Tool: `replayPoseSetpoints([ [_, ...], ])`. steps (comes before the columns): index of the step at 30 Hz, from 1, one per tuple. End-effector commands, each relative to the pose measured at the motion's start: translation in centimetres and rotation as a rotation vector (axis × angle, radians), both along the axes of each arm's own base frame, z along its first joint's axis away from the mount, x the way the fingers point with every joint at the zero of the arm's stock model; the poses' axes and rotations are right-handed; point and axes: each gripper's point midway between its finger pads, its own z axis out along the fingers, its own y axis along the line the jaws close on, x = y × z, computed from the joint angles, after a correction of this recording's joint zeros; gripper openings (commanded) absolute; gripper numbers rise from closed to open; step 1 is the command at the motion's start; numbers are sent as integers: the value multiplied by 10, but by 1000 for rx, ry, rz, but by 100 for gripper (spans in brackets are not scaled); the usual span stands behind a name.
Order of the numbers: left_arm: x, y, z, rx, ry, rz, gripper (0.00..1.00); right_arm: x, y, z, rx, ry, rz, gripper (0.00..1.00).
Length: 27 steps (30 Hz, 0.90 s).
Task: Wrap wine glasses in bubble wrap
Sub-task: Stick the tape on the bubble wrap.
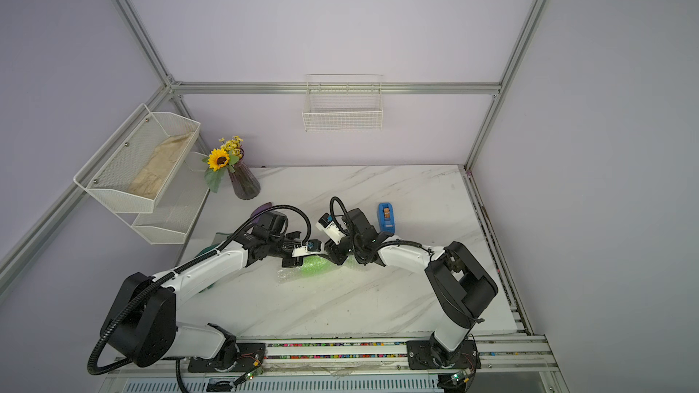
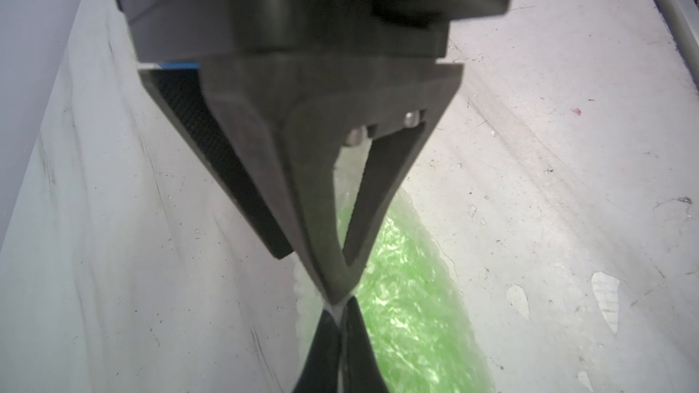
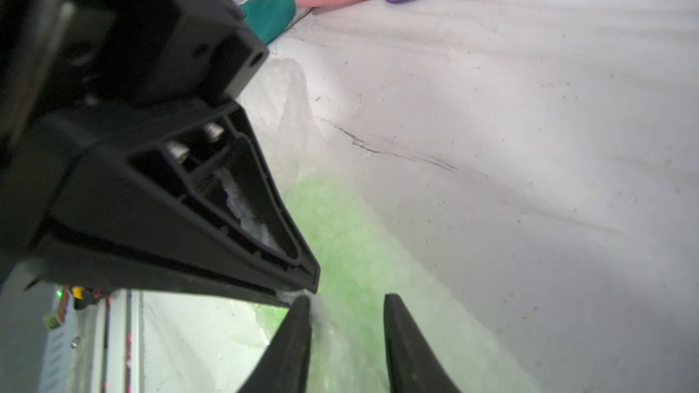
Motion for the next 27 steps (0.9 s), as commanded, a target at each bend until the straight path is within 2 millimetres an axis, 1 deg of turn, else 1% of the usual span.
replayPoseSetpoints([
  [1,-5,-13,20,-98,-40,-52,0,-2,-12,-23,-79,-37,2,11],
  [2,-5,-13,20,-98,-39,-53,0,-3,-12,-21,-69,-46,9,8],
  [3,-5,-13,20,-97,-39,-54,0,-4,-12,-19,-66,-55,19,9],
  [4,-5,-12,20,-97,-39,-53,0,-6,-12,-18,-65,-63,34,17],
  [5,-5,-13,20,-97,-40,-53,0,-6,-11,-16,-65,-69,42,27],
  [6,-5,-13,20,-97,-40,-54,0,-8,-12,-15,-69,-71,57,33],
  [8,-5,-13,21,-99,-42,-54,0,-14,-12,-10,-75,-101,104,41],
  [11,-5,-13,21,-101,-41,-56,0,-15,-12,-3,-61,-150,128,49],
  [14,-6,-13,21,-102,-39,-57,0,-15,-12,-7,-69,-159,140,53],
  [16,-6,-13,21,-101,-37,-57,0,-19,-9,-6,-55,-157,167,55],
  [17,-6,-13,21,-101,-40,-57,0,-19,-8,-3,-40,-166,170,59],
  [19,-6,-13,22,-102,-41,-58,0,-21,-5,0,-15,-178,184,69],
  [20,-6,-13,22,-102,-42,-58,0,-18,-5,-1,-12,-192,172,73],
  [21,-6,-13,22,-103,-42,-58,0,-13,-6,-3,-20,-201,148,73],
  [22,-6,-13,22,-101,-40,-57,0,-4,-10,-8,-50,-209,100,73],
  [24,-6,-13,22,-100,-42,-57,0,6,-15,-18,-105,-215,53,70],
  [25,-7,-13,22,-100,-43,-57,0,12,-18,-20,-126,-224,24,68],
  [27,-7,-12,22,-99,-42,-55,0,14,-20,-19,-133,-242,7,63],
])
